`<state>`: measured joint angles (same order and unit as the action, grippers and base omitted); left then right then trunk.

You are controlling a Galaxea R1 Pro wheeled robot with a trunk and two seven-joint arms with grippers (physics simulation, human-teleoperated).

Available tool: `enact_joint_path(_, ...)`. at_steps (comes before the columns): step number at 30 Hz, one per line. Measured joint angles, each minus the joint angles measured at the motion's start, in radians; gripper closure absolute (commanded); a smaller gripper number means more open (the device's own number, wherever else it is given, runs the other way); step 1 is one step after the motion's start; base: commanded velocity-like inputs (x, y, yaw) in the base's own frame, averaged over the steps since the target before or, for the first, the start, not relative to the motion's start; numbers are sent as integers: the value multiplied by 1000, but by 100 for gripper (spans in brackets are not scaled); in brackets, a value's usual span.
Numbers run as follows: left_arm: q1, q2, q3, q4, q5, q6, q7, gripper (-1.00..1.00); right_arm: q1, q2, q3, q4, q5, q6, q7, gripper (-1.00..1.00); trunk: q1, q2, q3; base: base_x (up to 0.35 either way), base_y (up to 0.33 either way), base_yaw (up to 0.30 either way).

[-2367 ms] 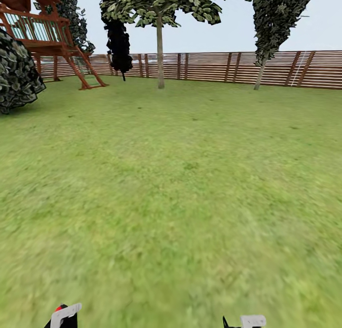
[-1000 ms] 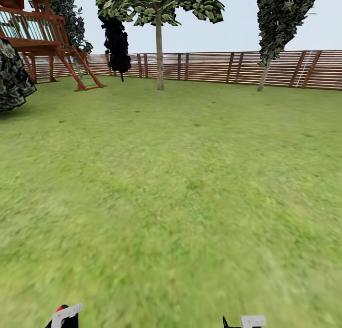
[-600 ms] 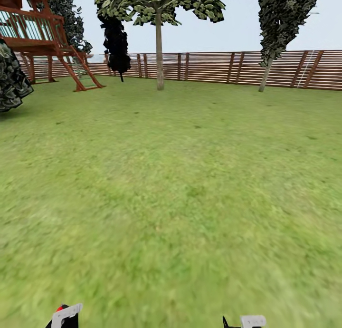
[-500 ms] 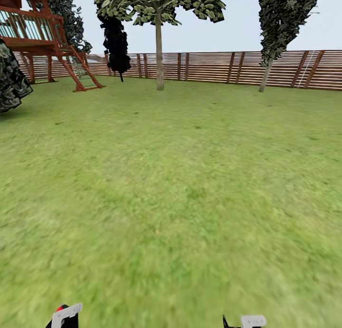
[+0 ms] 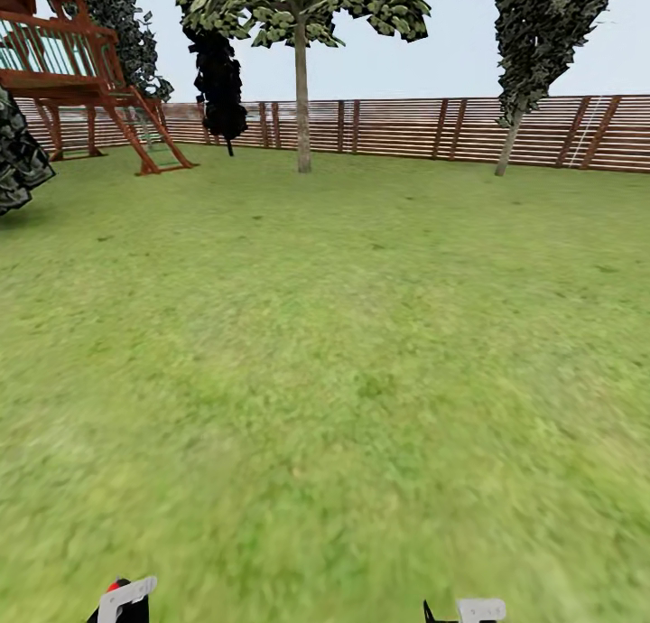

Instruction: In the garden, pick up the pesticide atomizer on the floor and spray pesticide onto both trees until each tree trunk is fully covered.

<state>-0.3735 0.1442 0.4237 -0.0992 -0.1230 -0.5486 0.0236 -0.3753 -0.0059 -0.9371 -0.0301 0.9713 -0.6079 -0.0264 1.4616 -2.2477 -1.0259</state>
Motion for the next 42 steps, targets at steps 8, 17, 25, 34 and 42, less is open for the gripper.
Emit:
enact_joint_path(8, 0, 0, 0, 0, 0, 0, 0, 100, 0, 0, 0, 0, 0, 0, 0, -100, 0, 0, 0, 338, 0, 0)
enact_joint_path(17, 0, 0, 0, 1, 0, 0, 0, 100, 0, 0, 0, 0, 0, 0, 0, -100, 0, 0, 0, 338, 0, 0)
enact_joint_path(25, 0, 0, -1, 1, 0, 0, 0, 100, 0, 0, 0, 0, 0, 0, 0, -100, 0, 0, 0, 338, 0, 0)
enact_joint_path(34, 0, 0, -1, 1, 0, 0, 0, 100, 0, 0, 0, 0, 0, 0, 0, -100, 0, 0, 0, 338, 0, 0)
enact_joint_path(42, 0, 0, -1, 6, 0, -1, 0, 100, 0, 0, 0, 0, 0, 0, 0, -100, 0, 0, 0, 338, 0, 0)
